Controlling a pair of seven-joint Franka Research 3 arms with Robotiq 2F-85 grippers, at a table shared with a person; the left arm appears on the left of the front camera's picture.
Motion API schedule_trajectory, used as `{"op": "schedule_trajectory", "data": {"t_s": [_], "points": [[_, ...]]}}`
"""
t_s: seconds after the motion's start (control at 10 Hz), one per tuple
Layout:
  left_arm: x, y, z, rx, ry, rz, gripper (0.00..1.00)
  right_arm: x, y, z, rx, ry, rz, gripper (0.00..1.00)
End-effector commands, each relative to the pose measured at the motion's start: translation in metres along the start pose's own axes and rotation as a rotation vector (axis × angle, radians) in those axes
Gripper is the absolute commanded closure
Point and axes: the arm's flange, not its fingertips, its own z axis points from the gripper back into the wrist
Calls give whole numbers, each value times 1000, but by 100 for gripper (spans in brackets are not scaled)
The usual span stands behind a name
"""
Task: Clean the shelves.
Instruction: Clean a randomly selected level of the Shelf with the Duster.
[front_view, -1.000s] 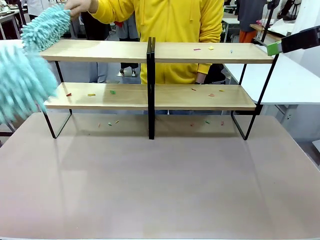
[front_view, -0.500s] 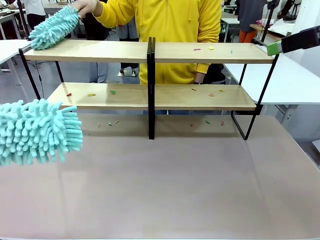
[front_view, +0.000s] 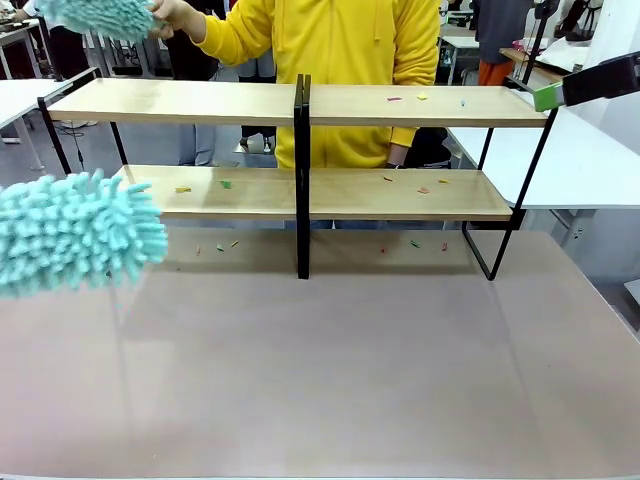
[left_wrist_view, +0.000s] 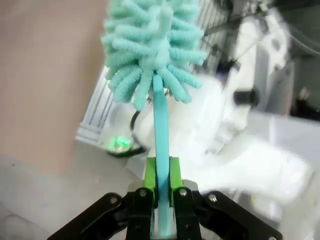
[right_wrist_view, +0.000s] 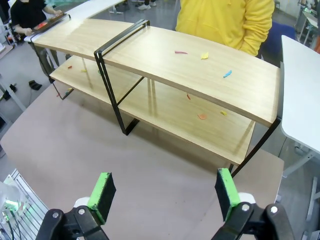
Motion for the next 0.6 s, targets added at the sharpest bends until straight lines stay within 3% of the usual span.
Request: {"op": "schedule_trajectory", "data": {"t_s": [0.0,0.3,0.4,0.5], "points": [[76,-29,23,-239,-363,291,88,0,-1,0,3,-2,-5,0],[214,-49,17,-253,-426,464,88,0,-1,0,3,-2,-5,0],[268,-47,15,-189,-595,540,88,0,-1,0,3,-2,-5,0],[297,-37,16,-238,-624,591,88,0,-1,0,3,-2,-5,0]]}}
